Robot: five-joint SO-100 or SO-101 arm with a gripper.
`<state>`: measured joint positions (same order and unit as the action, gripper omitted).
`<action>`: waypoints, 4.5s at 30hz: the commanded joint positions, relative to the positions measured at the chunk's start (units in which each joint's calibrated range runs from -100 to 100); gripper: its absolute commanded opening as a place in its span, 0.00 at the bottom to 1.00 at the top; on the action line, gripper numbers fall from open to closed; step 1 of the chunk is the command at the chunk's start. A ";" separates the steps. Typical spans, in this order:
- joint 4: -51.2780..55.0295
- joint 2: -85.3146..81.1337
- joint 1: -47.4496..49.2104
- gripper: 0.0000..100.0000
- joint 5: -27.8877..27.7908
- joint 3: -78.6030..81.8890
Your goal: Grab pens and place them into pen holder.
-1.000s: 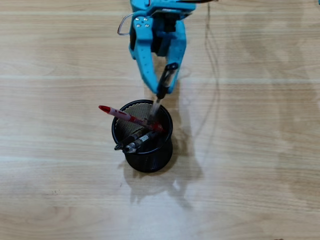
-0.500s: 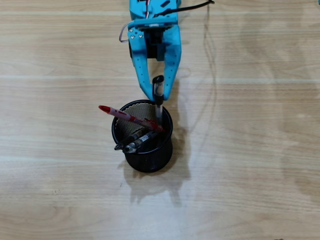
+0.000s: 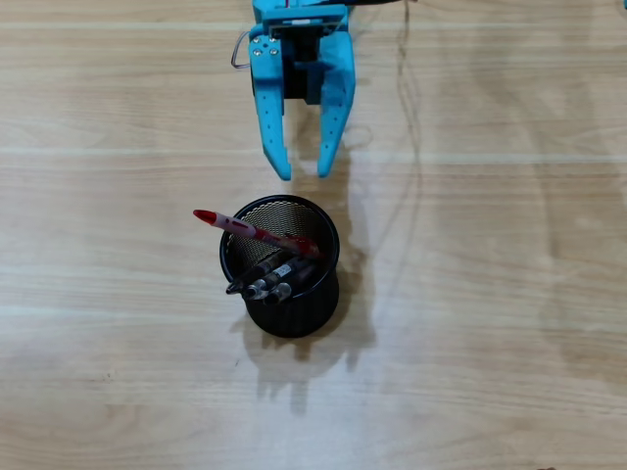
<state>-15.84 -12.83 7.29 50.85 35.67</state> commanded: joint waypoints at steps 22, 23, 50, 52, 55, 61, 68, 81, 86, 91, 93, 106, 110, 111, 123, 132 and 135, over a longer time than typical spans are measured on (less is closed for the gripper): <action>2.86 -61.86 -4.04 0.02 -19.90 55.19; 5.41 -63.39 -4.04 0.02 -20.85 55.82; 66.00 -86.49 -6.88 0.02 -47.65 63.70; 67.64 -87.00 -6.88 0.02 -48.18 63.70; 67.64 -86.83 -6.51 0.02 -48.91 63.52; 67.73 -86.83 -6.79 0.03 -48.96 63.52; 67.73 -86.75 -6.88 0.03 -48.96 63.52; 67.64 -86.75 -6.42 0.03 -48.91 63.61; 67.64 -86.75 -6.24 0.03 -48.91 63.61; 67.73 -86.75 -6.51 0.02 -49.64 63.61; 67.73 -86.75 -6.60 0.02 -51.58 63.61; 67.91 -86.75 -6.05 0.02 -52.78 63.52; 67.64 -86.75 -6.05 0.02 -52.63 63.52; 67.64 -86.75 -6.05 0.02 -52.68 63.61; 67.64 -86.66 -6.05 0.02 -52.73 63.61; 67.64 -86.66 -6.05 0.02 -52.73 63.61; 67.64 -86.66 -6.05 0.02 -52.73 63.61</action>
<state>51.83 -98.90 1.10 -1.64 99.11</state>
